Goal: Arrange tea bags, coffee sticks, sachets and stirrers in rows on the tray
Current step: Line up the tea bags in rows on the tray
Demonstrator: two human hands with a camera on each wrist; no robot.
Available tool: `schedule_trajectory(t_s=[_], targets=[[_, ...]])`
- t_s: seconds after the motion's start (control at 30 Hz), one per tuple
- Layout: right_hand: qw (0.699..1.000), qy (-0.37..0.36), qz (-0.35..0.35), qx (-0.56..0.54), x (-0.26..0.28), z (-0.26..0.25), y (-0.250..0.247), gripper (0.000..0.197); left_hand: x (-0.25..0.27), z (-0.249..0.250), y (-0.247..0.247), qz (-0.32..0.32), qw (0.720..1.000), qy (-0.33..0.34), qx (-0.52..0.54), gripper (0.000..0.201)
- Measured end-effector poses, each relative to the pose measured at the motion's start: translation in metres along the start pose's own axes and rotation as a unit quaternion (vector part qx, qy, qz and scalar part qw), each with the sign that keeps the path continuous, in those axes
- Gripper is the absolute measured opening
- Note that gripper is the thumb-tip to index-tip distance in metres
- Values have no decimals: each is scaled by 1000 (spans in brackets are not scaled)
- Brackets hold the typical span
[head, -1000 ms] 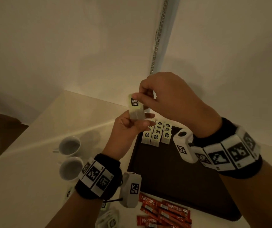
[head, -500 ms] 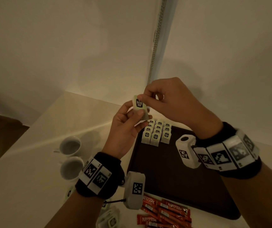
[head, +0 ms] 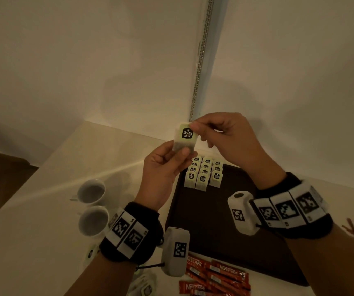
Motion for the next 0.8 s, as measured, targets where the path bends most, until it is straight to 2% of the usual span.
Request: schedule_trajectory(t_s=[0.1,0.23,0.33,0.4,0.57,0.67,0.8], targets=[[1000,11,-1,-15,3,3,3,9,1,-3,0,9,1000,5,-13,20],[998,52,6,-33,7,20,3,10,5,-7,-8,18,999,-13,-44,37],[993,117,11,-29,16,56,2,10,15,-4,-30,18,993,-32,-111,27],[986,167,-9,10,28,91,6,10,26,2,-49,24,986,-43,-160,18],[940,313,-102,93,67,184,31,21,65,18,-99,69,967,-60,-237,14],[913,356,-168,111,87,218,49,23,90,22,-130,113,952,-72,-276,25],[896,382,-180,137,97,244,64,20,123,18,-165,164,932,-130,-297,21]])
Point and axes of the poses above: each hand's wrist, its own x-axis away from the middle knuckle, its own y-axis out of the palm, z = x × y, the point moved 4 cm from there along -x, towards the middle knuckle, and after that the axes turned 14 degrees about x, right-handed, at the moved point
